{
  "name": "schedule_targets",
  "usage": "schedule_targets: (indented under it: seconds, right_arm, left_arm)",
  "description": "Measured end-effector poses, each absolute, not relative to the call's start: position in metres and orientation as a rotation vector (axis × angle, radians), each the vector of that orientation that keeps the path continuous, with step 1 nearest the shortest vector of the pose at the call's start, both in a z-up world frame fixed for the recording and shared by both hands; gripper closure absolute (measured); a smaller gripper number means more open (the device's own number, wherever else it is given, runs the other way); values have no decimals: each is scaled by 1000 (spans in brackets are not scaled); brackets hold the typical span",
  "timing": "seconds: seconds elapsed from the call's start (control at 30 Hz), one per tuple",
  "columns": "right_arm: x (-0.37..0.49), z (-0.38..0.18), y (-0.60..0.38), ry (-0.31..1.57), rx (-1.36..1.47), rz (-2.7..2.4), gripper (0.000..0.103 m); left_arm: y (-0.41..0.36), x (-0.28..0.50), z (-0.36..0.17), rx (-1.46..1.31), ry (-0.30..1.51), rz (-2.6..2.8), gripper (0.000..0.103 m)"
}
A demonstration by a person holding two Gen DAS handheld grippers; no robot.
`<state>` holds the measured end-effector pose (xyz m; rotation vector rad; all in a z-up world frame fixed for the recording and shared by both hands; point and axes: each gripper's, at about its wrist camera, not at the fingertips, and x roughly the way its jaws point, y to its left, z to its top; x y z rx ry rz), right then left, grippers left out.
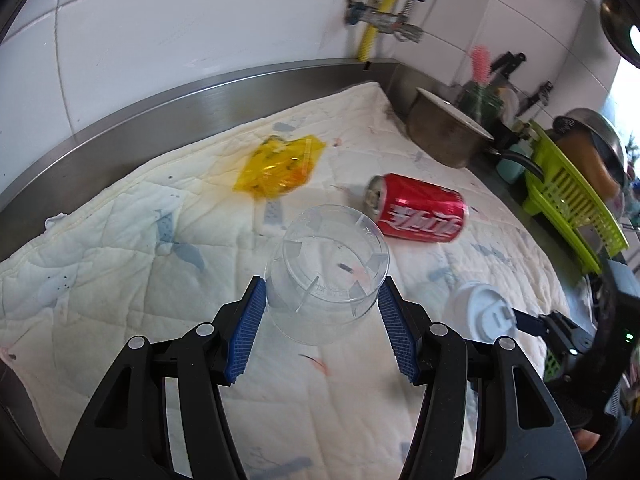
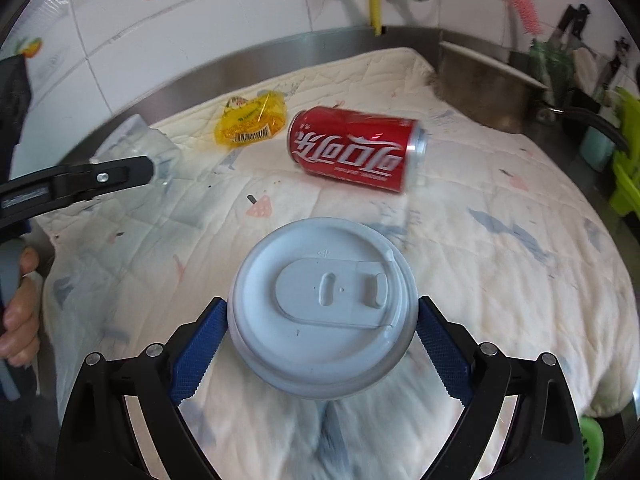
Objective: Collect trash
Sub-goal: 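Carry the lid and cup over the green basket and release both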
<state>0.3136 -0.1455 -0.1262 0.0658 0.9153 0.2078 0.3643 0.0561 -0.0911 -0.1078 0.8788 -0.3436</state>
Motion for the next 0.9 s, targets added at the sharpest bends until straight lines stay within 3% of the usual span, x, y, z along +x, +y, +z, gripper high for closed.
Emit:
schedule_targets:
  seconds: [0.33, 0.9]
  right_arm:
    - [189, -101, -232, 858, 144, 72, 13]
    - [106, -155, -376, 964, 238, -288, 12]
  left_arm:
    - [-3, 307, -71, -47, 851, -453, 46]
    - [-114, 217, -70, 53, 879, -665, 46]
